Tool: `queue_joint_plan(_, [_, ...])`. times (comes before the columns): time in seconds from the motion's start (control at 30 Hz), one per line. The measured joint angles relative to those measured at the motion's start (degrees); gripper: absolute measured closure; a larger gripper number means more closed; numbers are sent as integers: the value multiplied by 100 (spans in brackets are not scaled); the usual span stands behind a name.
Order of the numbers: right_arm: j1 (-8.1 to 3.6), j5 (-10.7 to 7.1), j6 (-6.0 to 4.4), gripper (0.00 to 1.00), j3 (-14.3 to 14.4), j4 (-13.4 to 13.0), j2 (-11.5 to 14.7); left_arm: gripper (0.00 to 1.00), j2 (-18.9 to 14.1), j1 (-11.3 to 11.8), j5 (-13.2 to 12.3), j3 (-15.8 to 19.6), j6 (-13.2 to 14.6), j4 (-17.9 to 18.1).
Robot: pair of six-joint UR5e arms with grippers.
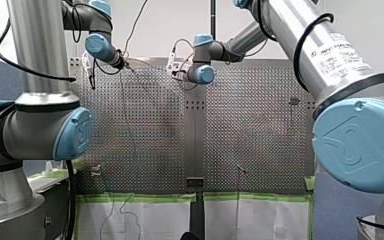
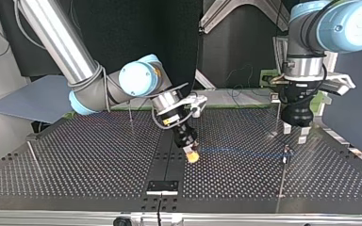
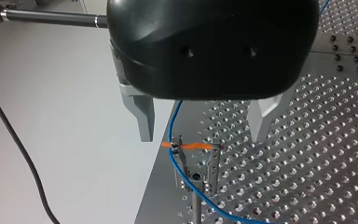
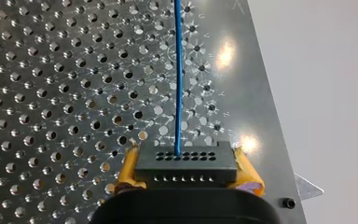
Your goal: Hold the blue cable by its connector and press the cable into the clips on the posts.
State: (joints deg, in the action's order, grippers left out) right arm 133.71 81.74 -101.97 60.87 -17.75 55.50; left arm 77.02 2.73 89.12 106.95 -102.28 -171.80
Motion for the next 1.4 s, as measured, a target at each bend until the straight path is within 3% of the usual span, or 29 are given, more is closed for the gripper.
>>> queue_joint_plan(0.27, [5, 0, 0, 100, -25, 15, 37, 0, -5, -54, 136, 0, 3, -56])
queue_joint_plan(0.53, [27, -37, -13, 100, -66, 27, 361, 0, -73, -139, 425, 0, 6, -119])
queue_joint_plan(0.67, [37, -49, -1, 100, -66, 120, 559, 0, -114, -181, 519, 0, 3, -183])
queue_joint_plan(0.83, [60, -50, 33, 100, 31, 300, 626, 0, -128, -258, 648, 1, 19, -251])
queue_joint_plan(1.07, [52, 119, 255, 100, 332, 529, 775, 0, -138, -404, 826, 4, 91, -316])
queue_joint_plan(1.23, [5, 334, 391, 100, 556, 510, 985, 0, -139, -482, 917, 4, 116, -330])
queue_joint_plan(1.4, [35, 560, 489, 100, 818, 380, 1245, 0, -140, -544, 966, 6, 125, -371])
